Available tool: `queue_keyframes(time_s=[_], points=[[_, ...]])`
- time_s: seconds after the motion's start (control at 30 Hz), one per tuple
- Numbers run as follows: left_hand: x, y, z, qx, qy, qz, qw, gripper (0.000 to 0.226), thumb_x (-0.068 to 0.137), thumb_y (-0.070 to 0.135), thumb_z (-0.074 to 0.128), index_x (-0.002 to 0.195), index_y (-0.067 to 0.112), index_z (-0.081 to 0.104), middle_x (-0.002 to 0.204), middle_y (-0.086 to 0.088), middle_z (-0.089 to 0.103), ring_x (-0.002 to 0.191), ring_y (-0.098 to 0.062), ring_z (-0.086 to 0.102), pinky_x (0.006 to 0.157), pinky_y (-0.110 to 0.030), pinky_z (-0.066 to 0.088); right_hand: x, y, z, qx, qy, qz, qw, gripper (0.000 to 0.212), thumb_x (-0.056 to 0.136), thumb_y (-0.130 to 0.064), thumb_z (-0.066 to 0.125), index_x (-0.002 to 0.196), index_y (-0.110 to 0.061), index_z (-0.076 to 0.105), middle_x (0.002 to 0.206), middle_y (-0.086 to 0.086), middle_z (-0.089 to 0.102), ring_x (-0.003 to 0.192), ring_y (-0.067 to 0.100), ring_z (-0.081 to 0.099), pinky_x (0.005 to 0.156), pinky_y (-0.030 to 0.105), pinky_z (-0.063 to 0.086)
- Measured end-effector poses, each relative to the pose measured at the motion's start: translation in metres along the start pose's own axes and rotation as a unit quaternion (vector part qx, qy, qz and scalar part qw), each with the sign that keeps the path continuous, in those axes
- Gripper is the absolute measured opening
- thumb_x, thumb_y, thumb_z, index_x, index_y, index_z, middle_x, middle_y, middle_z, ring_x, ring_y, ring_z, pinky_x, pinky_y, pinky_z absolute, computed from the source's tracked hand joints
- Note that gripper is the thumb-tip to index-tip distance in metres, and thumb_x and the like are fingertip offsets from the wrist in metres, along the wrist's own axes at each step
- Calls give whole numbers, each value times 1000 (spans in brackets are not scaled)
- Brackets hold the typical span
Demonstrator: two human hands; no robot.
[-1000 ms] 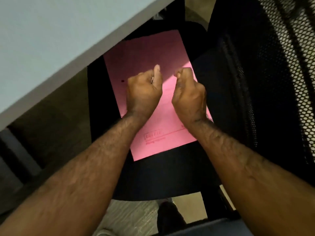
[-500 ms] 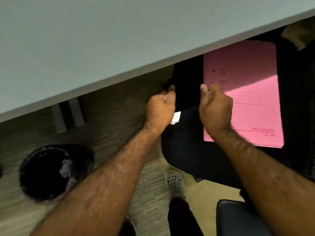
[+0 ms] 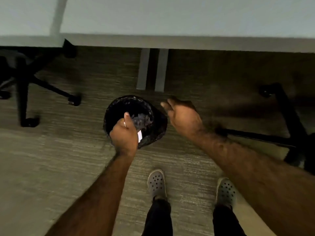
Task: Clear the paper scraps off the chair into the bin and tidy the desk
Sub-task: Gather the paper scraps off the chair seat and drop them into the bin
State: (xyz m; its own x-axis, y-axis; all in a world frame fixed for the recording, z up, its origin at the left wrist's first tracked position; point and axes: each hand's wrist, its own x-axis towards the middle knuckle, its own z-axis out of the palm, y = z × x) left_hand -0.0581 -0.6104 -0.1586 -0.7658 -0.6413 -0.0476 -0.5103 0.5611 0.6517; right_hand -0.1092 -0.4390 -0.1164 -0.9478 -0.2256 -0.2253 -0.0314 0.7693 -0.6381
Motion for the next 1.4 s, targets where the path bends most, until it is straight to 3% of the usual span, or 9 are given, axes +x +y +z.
queue_keyframes(time_s=[0.13, 0.23, 0.33, 0.47, 0.67, 0.93, 1.1, 1.27, 1.4], points=[[42, -56, 7, 83, 62, 20, 994, 60, 96, 44, 35, 76, -4, 64, 75, -30, 66, 67, -46, 62, 56, -43, 43, 38, -41, 100, 13, -56, 1, 998, 38, 101, -36, 37, 108, -6, 61, 110, 17, 65, 102, 35, 60, 81, 34, 41], [71, -88, 29, 169, -13, -4, 986, 60, 97, 50, 30, 97, 0, 64, 97, -26, 67, 86, -43, 63, 67, -43, 48, 58, -53, 165, 38, -130, 31, 990, 43, 103, -34, 30, 120, -5, 56, 124, 17, 59, 116, 32, 54, 93, 30, 35], [87, -125, 47, 216, -142, 40, 965, 69, 91, 53, 18, 124, 5, 54, 129, -23, 55, 117, -41, 53, 98, -50, 42, 67, -47, 206, 55, -182, 52, 980, 49, 101, -41, 29, 129, -9, 54, 134, 16, 56, 124, 31, 51, 101, 29, 34], [82, -147, 38, 264, -219, 61, 937, 50, 98, 36, 31, 143, 15, 38, 153, -11, 33, 139, -34, 30, 109, -57, 29, 61, -32, 219, -53, -216, 6, 975, 74, 89, -60, 8, 146, -21, 35, 155, 13, 32, 143, 34, 28, 115, 49, 25], [51, -136, -9, 260, -266, 114, 921, 59, 98, 43, 18, 146, 12, 36, 157, -12, 29, 145, -31, 22, 117, -50, 19, 29, -43, 161, -95, -131, 1, 987, 61, 97, -50, 33, 146, -15, 36, 153, 17, 35, 140, 34, 33, 114, 44, 30], [7, -38, -47, 232, -272, 204, 912, 69, 95, 49, 16, 140, 6, 46, 151, -16, 39, 142, -33, 31, 115, -51, 24, -24, -36, 44, -89, -61, 60, 992, 67, 94, -59, 16, 139, -18, 43, 136, 13, 54, 123, 34, 50, 102, 43, 41], [-42, 58, -46, 181, -282, 279, 900, 68, 94, 50, 21, 131, 5, 54, 142, -17, 50, 135, -31, 42, 114, -52, 28, -75, -14, -49, -52, 57, 106, 991, 70, 95, -59, 16, 131, -12, 53, 130, 13, 59, 121, 32, 52, 105, 44, 38], [-115, 153, -36, 130, -315, 340, 877, 64, 92, 48, 26, 133, 8, 54, 144, -10, 50, 136, -24, 42, 117, -42, 22, -132, 20, -133, -25, 121, 143, 982, 65, 96, -57, 19, 141, -15, 43, 148, 7, 43, 141, 22, 32, 119, 42, 22], [-187, 223, -21, 92, -370, 385, 841, 53, 95, 40, 38, 138, 11, 48, 146, -6, 48, 137, -18, 40, 117, -33, 18, -185, 67, -197, -10, 164, 190, 968, 57, 99, -50, 31, 143, -17, 41, 153, 4, 37, 144, 20, 26, 119, 39, 22]])
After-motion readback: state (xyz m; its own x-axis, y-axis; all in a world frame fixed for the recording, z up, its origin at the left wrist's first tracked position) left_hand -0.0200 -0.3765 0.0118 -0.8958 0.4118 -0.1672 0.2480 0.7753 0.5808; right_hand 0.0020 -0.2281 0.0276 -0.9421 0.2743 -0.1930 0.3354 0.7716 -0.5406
